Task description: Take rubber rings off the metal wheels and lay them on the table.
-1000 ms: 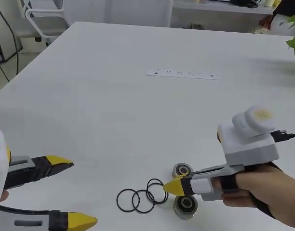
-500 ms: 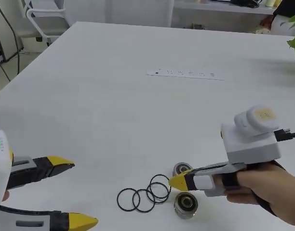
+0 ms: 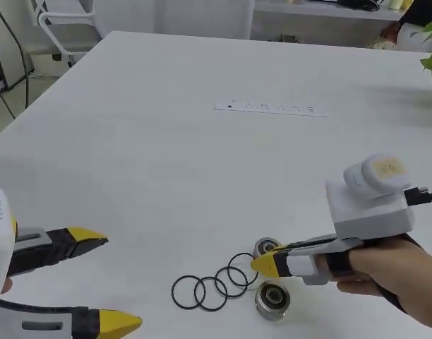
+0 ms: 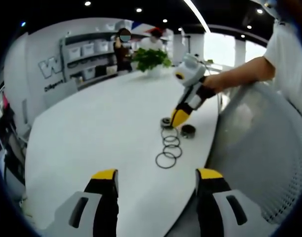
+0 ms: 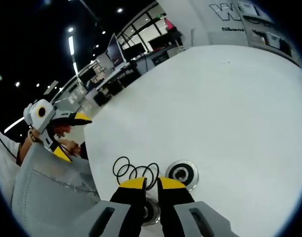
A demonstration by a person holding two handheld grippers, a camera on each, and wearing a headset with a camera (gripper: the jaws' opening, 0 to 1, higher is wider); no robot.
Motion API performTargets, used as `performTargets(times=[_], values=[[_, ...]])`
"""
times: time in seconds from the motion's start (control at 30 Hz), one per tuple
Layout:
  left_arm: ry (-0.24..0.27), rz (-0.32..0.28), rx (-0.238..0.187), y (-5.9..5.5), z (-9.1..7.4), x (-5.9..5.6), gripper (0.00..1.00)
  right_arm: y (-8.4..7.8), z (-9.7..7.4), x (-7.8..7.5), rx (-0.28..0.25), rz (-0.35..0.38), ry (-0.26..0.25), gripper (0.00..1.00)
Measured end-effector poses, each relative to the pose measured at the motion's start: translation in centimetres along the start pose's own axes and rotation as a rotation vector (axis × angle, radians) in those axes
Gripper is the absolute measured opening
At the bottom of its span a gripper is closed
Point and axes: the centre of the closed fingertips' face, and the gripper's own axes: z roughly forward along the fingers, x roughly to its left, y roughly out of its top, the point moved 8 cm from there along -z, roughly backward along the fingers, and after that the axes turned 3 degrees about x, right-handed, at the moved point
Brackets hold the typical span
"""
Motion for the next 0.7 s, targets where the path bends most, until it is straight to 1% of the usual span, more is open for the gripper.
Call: performTargets(times=[0.13, 0.33, 0.4, 0.53, 0.63, 0.67, 0.7], values=[[-0.001, 0.006, 0.000, 0.1, 0.0, 0.0, 0.64, 0.0, 0.0, 0.1, 0.008, -0.026, -0.010, 0.09], [0.002, 0.008, 0.001, 0.1, -0.1, 0.0, 0.63, -0.2, 0.5, 0.5, 0.029, -0.047, 0.006, 0.14], [0.001, 0.013, 0.000, 0.2, -0.1, -0.1, 0.62, -0.1, 0.5, 0.7, 0.029, -0.064, 0.008, 0.16], [0.000, 0.014, -0.001, 0.2, 0.0, -0.2, 0.62, 0.4, 0.5, 1.1, -0.002, -0.128, 0.025, 0.20], [0.000, 0.016, 0.002, 0.2, 0.0, -0.2, 0.62, 0.6, 0.6, 1.2, -0.011, -0.162, 0.011, 0.23], [-0.001, 0.016, 0.003, 0.2, 0.0, -0.2, 0.62, 0.7, 0.7, 1.3, -0.018, -0.191, 0.011, 0.23], [-0.002, 0.016, 0.004, 0.2, 0.1, -0.2, 0.62, 0.8, 0.7, 1.3, -0.022, -0.205, 0.009, 0.24]])
